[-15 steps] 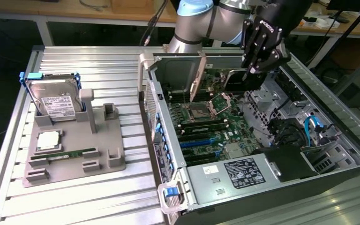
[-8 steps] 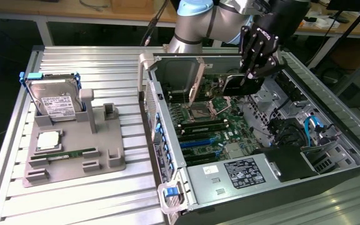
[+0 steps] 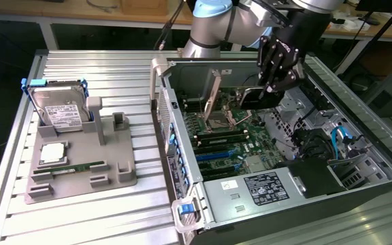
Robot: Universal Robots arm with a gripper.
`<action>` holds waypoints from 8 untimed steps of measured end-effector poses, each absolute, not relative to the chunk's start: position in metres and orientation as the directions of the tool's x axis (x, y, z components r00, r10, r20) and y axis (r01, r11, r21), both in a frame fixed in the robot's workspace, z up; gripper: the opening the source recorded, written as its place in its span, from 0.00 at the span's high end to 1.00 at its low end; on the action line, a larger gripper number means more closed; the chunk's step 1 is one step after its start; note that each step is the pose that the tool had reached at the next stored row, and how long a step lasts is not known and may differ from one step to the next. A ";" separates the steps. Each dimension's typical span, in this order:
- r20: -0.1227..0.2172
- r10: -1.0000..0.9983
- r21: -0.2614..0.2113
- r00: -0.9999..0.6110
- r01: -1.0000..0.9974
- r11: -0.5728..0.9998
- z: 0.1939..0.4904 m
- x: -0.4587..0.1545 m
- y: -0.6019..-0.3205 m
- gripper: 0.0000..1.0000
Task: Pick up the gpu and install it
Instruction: 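Insert the gpu into the slot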
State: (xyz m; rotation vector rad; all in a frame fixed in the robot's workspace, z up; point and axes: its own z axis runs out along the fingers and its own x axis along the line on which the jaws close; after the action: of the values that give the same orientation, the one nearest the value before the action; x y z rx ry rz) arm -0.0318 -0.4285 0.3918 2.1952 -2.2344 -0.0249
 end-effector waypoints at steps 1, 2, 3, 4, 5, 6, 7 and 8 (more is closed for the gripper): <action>-0.005 -1.000 0.018 -0.018 -1.000 0.018 0.390 -0.032 -0.429 0.73; -0.005 -1.000 0.018 -0.018 -1.000 0.018 0.389 -0.032 -0.429 0.73; -0.006 -1.000 0.018 -0.018 -1.000 0.018 0.388 -0.032 -0.429 0.73; -0.006 -1.000 0.018 -0.018 -1.000 0.018 0.386 -0.032 -0.429 0.73; -0.006 -1.000 0.018 -0.018 -1.000 0.018 0.385 -0.032 -0.429 0.73; -0.007 -1.000 0.018 -0.018 -1.000 0.018 0.383 -0.032 -0.430 0.73; -0.007 -1.000 0.018 -0.018 -1.000 0.018 0.382 -0.032 -0.430 0.73; -0.007 -1.000 0.018 -0.018 -1.000 0.018 0.381 -0.032 -0.430 0.73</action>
State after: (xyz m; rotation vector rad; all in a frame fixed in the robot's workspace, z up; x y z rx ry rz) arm -0.0318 -0.4300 0.3806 2.1967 -2.2358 -0.0279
